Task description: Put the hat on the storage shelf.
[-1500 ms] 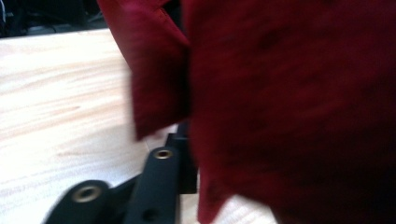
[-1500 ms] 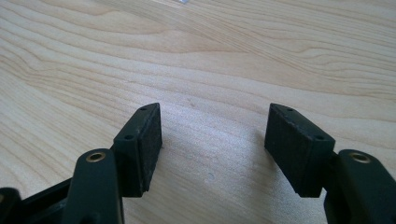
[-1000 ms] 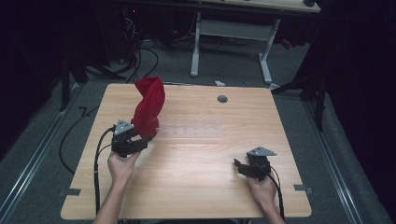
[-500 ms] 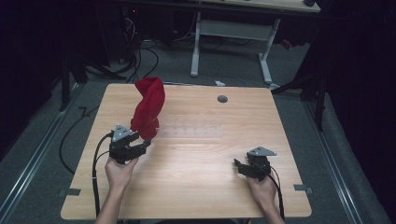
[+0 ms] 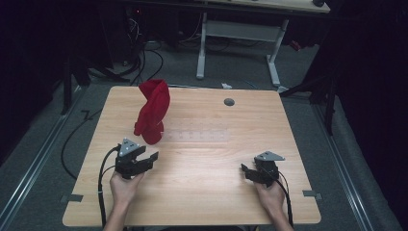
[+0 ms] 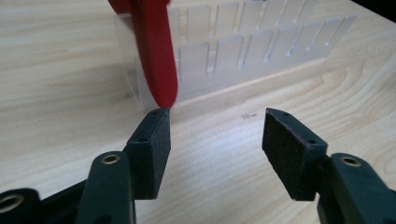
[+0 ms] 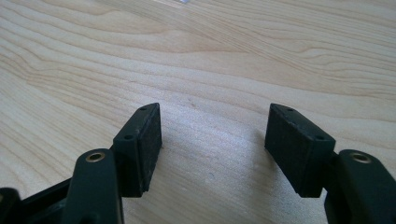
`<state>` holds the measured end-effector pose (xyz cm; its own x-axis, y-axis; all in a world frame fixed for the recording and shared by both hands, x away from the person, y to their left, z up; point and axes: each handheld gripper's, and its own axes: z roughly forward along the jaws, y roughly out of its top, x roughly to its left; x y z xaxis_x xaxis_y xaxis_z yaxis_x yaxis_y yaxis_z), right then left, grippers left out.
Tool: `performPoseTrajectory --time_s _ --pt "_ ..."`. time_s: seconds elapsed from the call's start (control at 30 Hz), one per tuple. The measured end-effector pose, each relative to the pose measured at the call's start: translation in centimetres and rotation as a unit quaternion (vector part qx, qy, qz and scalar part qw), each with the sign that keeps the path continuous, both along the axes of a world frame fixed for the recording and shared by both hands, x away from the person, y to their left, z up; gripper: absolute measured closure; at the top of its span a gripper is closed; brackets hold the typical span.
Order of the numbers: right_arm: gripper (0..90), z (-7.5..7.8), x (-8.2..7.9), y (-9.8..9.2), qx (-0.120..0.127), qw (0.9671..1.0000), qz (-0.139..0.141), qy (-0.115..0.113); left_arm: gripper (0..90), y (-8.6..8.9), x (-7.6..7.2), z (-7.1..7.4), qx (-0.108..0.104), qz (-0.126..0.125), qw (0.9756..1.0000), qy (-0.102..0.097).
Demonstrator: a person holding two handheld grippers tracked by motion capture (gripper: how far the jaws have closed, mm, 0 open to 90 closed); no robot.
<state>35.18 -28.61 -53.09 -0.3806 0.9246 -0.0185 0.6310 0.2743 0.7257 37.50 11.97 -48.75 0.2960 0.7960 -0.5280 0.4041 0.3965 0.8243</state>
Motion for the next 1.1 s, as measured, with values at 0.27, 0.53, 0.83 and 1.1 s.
performPoseTrajectory --time_s 0.27,0.53,0.83,1.1 --pt "36.7 0.0 0.0 0.0 0.000 1.0000 0.000 0.000 40.9 -0.7 -0.5 -1.4 0.007 -0.003 0.9999 0.012" --pt "36.7 0.0 0.0 0.0 0.000 1.0000 0.000 0.000 38.1 -1.7 -0.3 -4.0 0.065 0.001 0.9974 0.030" --pt "36.6 0.0 0.0 0.0 0.000 1.0000 0.000 0.000 32.2 -2.2 -0.2 -5.9 0.099 0.011 0.9945 0.031" --pt "36.6 0.0 0.0 0.0 0.000 1.0000 0.000 0.000 27.5 -1.9 -0.1 -5.9 0.091 0.012 0.9952 0.035"
